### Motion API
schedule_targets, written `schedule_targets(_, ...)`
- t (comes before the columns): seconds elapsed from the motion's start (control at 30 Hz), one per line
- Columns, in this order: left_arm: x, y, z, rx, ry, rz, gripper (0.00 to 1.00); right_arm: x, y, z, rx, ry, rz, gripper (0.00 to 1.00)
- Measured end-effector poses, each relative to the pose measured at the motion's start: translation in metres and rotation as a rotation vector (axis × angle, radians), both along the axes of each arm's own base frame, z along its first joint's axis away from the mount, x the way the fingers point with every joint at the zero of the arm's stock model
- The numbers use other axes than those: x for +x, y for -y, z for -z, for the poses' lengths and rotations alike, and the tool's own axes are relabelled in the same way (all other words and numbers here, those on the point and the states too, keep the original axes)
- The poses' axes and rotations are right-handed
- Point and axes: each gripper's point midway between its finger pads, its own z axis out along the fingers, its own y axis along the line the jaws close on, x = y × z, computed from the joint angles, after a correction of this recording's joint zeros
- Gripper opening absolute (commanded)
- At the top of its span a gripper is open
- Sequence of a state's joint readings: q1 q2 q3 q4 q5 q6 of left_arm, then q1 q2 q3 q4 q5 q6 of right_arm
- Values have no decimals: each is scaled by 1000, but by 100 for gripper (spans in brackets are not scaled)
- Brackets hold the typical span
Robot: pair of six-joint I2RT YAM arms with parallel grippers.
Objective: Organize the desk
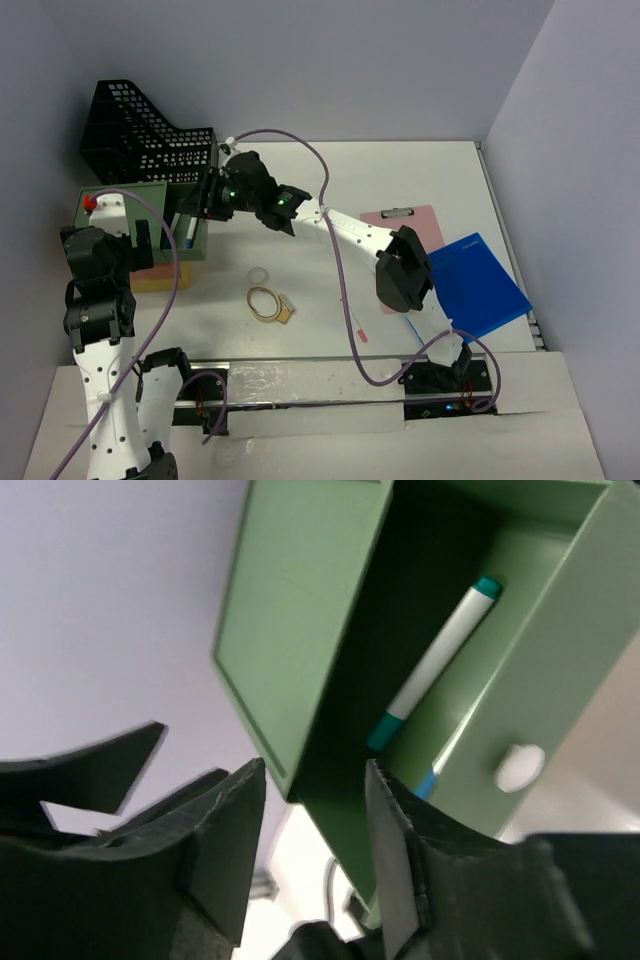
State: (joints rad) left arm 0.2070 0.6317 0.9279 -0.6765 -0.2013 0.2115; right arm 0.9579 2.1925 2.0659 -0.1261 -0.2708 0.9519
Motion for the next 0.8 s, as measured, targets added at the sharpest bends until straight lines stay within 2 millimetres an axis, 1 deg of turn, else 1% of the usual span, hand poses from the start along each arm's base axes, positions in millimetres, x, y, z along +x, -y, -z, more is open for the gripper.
schedule_targets(0.07,1,1,0,-3,0,6,99,-1,3,-6,-33,38,-9,54)
schedule_targets(0.13,1,2,0,-5,0,10,99,-3,8,-19,-63,108,-24,54)
schedule_targets(0.2,1,2,1,-7,0,12,99,-9,21,-34,-101,184,-42,56)
schedule_targets(0.27,1,2,1,-8,0,15,99,-17,42,-53,-144,257,-49,59)
schedule_targets(0.3,1,3,1,-9,1,17,99,-22,53,-62,-164,296,-49,61)
schedule_targets(0.33,2,3,1,-9,1,19,99,-25,69,-70,-188,340,-37,63)
schedule_targets(0.43,2,4,1,-12,2,23,99,-48,147,-58,-372,393,13,66)
schedule_targets(0.5,2,4,1,-14,2,25,99,-59,196,-38,-509,388,65,67)
schedule_targets(0.53,2,4,1,-14,2,26,99,-63,222,-16,-611,364,87,68)
schedule_targets(0.57,3,5,1,-15,2,27,99,-68,244,2,-695,344,103,69)
schedule_targets(0.6,3,5,1,-17,1,29,99,-70,255,13,-735,334,113,69)
schedule_targets(0.67,3,5,2,-20,-1,29,99,-82,283,68,-873,262,101,69)
schedule_targets(0.73,3,5,2,-24,-1,28,99,-106,320,133,-1048,148,44,70)
schedule_targets(0.77,4,5,2,-26,0,29,99,-120,339,160,-1130,90,14,70)
schedule_targets(0.8,4,5,2,-28,0,31,99,-130,352,178,-1186,48,-8,70)
